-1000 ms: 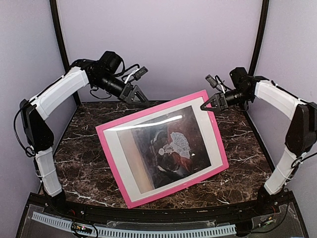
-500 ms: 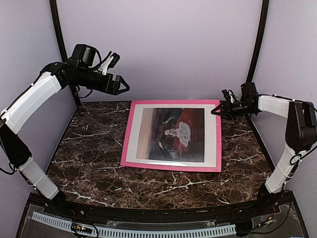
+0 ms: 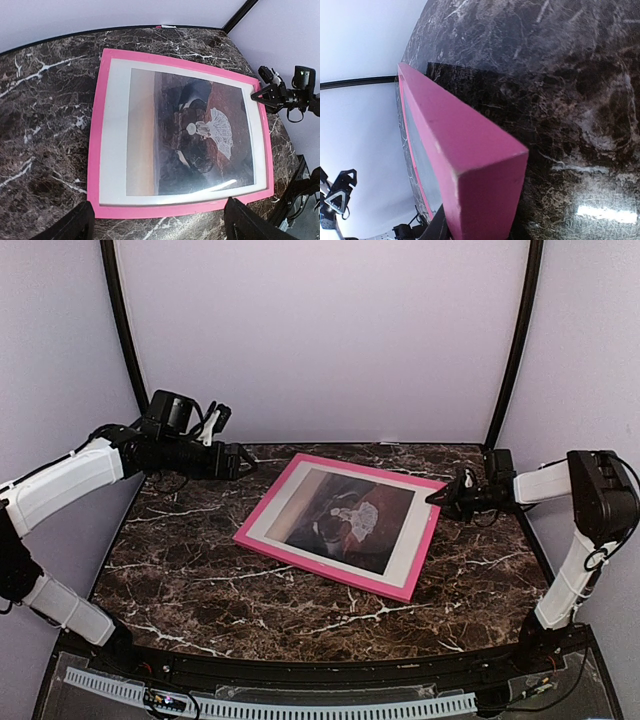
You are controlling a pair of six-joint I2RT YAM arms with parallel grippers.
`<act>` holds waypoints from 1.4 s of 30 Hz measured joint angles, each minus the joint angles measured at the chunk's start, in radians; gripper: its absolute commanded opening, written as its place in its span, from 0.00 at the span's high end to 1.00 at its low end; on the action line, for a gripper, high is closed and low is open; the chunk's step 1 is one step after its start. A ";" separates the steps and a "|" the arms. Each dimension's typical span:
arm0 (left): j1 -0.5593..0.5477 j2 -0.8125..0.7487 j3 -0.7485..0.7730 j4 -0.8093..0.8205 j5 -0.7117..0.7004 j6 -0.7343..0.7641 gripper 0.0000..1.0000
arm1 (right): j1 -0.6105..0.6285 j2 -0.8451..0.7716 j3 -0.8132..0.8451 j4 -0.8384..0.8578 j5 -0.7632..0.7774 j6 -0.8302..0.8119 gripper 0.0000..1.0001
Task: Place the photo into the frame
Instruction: Turn over the photo frame.
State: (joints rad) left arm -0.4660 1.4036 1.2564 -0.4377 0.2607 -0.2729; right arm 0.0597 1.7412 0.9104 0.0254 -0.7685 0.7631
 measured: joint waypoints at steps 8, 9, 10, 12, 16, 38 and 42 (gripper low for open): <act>-0.003 -0.059 -0.208 0.139 0.039 -0.137 0.08 | 0.009 0.000 -0.114 0.122 0.013 0.098 0.74; -0.003 -0.064 -0.226 0.151 0.040 -0.150 0.08 | 0.011 -0.001 -0.123 0.133 0.015 0.108 0.72; -0.003 -0.068 -0.243 0.162 0.042 -0.162 0.08 | 0.013 -0.002 -0.130 0.140 0.018 0.113 0.71; -0.003 -0.085 -0.282 0.187 0.042 -0.185 0.08 | 0.019 -0.015 -0.156 0.160 0.030 0.122 0.68; -0.003 -0.131 -0.372 0.238 0.038 -0.246 0.08 | 0.029 -0.056 -0.205 0.187 0.045 0.139 0.63; -0.080 -0.148 -0.558 0.385 -0.038 -0.445 0.08 | 0.067 -0.446 -0.341 -0.124 0.289 -0.005 0.36; -0.091 -0.134 -0.558 0.385 -0.059 -0.453 0.08 | 0.067 -0.471 -0.303 -0.211 0.361 -0.073 0.33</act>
State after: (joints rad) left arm -0.5571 1.2697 0.6983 -0.0525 0.2016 -0.7258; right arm 0.1265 1.2701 0.6071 -0.1856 -0.4072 0.6899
